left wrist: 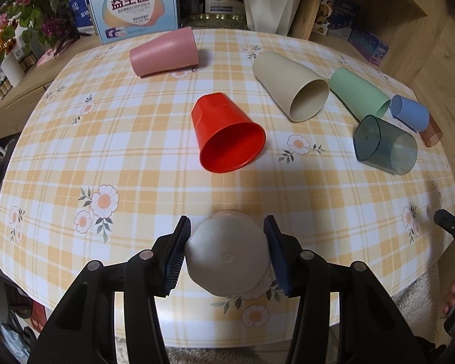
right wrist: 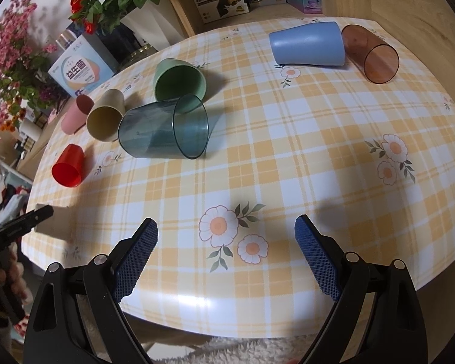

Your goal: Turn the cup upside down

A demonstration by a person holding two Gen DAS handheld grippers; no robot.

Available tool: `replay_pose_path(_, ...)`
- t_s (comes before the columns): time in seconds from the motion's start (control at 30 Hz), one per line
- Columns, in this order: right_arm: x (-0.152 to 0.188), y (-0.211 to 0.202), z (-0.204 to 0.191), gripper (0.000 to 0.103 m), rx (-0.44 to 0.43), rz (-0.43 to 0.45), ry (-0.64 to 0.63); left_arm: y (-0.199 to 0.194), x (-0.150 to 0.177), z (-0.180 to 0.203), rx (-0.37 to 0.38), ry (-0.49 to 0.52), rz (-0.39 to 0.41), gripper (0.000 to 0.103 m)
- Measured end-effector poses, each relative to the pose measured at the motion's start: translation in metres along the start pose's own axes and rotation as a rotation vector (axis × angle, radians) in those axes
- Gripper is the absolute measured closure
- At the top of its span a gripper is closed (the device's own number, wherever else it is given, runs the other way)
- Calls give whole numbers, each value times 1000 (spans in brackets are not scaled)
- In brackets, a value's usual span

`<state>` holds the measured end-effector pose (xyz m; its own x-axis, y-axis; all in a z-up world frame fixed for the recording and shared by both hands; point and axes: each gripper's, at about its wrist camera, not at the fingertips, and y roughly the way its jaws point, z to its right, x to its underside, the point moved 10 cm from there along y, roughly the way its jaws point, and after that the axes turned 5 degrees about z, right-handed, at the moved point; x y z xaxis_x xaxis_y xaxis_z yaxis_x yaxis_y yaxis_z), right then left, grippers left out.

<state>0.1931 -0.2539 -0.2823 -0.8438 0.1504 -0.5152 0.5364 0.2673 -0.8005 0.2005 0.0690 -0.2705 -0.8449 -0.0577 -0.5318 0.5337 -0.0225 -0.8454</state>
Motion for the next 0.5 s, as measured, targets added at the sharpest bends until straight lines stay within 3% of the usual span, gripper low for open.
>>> replay_pose_path(0.5,-5,-14,-5,14,11,22,-20,5,-6,5,-16,-50,30,50)
